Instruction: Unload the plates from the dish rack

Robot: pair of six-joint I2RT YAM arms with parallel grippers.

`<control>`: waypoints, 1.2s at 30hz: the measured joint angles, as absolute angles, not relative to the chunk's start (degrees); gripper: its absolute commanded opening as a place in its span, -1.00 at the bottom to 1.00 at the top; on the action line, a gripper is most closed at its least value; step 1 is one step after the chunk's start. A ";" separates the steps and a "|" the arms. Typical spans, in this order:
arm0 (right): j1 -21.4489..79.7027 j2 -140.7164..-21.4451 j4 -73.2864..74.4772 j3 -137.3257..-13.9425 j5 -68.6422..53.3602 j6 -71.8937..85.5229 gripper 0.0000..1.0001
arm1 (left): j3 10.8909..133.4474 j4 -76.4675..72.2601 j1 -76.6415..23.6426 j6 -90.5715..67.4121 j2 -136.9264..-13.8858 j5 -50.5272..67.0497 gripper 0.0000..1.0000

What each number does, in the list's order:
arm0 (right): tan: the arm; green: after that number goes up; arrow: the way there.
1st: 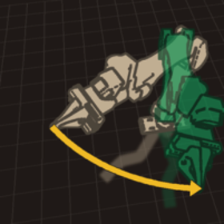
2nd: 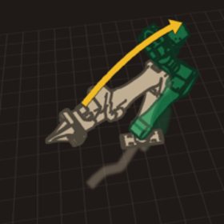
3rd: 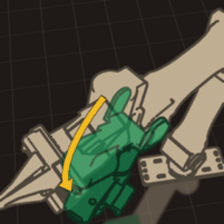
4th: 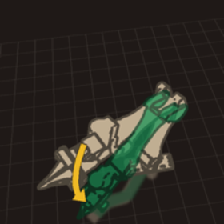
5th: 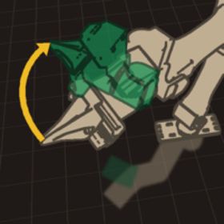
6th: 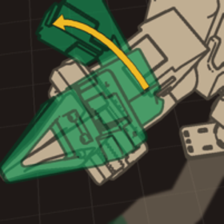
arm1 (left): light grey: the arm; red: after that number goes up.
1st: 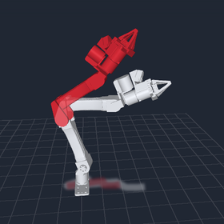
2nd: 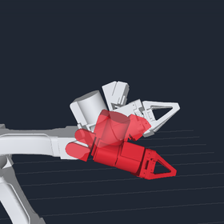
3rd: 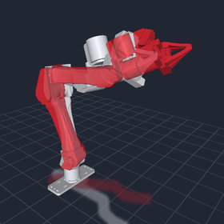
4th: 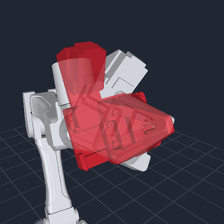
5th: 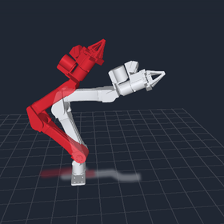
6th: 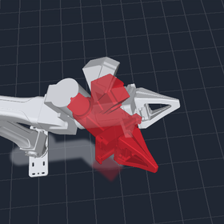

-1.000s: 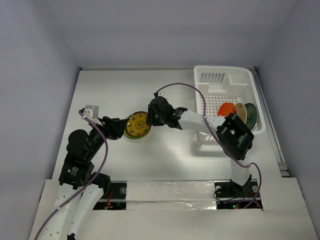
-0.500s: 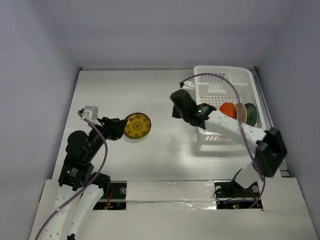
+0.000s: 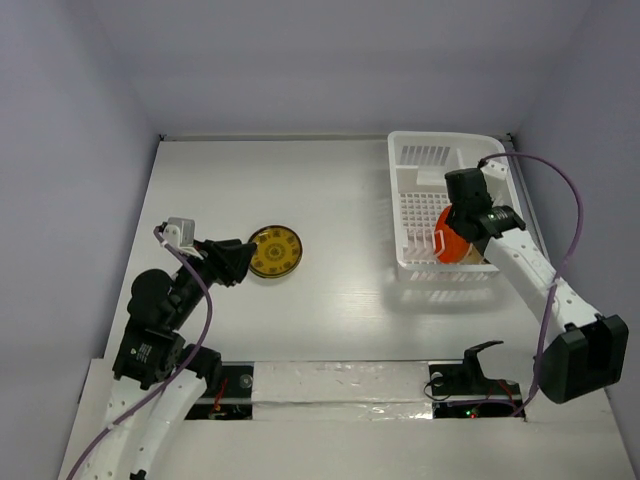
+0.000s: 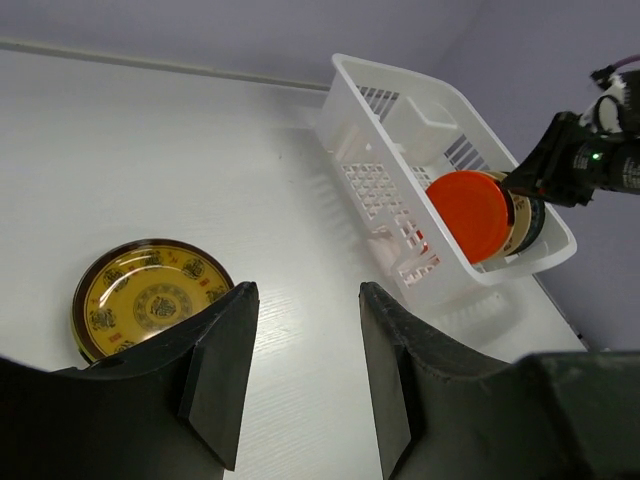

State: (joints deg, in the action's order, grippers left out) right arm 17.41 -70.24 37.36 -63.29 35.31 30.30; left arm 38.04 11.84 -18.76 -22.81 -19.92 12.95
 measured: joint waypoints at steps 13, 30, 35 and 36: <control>12.86 -77.28 40.25 -62.59 32.97 25.65 -0.56 | 38.04 11.90 -19.55 -22.83 -18.06 11.75 -0.14; 18.59 -78.13 48.47 -68.20 35.22 17.67 -1.00 | 38.04 11.90 -19.55 -22.83 -18.06 11.73 -0.13; 22.68 -80.16 51.99 -71.70 41.15 17.72 -1.00 | 38.04 11.88 -19.55 -22.85 -18.11 11.73 -0.13; 23.51 -80.53 52.69 -72.47 42.41 17.80 -1.00 | 38.04 11.90 -19.55 -22.85 -18.11 11.70 -0.13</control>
State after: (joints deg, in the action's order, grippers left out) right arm 23.51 -80.53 52.69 -72.47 42.41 17.80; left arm 38.04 11.90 -19.55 -22.85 -18.11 11.70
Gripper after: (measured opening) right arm 0.156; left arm 0.436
